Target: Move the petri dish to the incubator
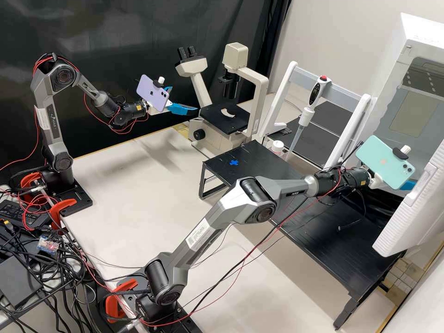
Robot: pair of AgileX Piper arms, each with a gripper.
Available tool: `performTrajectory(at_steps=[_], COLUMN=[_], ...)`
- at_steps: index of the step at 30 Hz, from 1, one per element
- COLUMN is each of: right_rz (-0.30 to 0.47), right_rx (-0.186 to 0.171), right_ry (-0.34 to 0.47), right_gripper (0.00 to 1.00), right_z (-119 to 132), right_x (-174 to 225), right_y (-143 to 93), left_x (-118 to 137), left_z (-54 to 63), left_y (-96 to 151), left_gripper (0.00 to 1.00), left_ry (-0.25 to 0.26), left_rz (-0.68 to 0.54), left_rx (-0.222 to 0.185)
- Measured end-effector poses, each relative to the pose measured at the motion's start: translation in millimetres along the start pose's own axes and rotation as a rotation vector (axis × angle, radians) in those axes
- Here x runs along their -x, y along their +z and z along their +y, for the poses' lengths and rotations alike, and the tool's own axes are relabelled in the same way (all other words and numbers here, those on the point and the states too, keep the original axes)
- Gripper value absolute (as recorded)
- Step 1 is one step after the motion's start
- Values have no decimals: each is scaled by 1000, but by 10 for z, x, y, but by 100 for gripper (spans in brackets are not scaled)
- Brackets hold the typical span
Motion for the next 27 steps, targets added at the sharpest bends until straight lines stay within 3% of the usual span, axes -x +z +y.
performTrajectory(at_steps=[14,15,27], right_rz=[-12,-15,-64], right_rx=[53,57,83], right_ry=[-16,-16,-49], right_gripper=[0,100,100], right_z=[-168,-168,-268], right_x=[-68,-68,-65], right_y=[-53,-50,81], left_x=[0,0,0], left_z=[0,0,0], left_y=[0,0,0], left_gripper=[100,100,100], left_ry=[0,0,0], left_rz=[0,0,0], left_rx=[0,0,0])
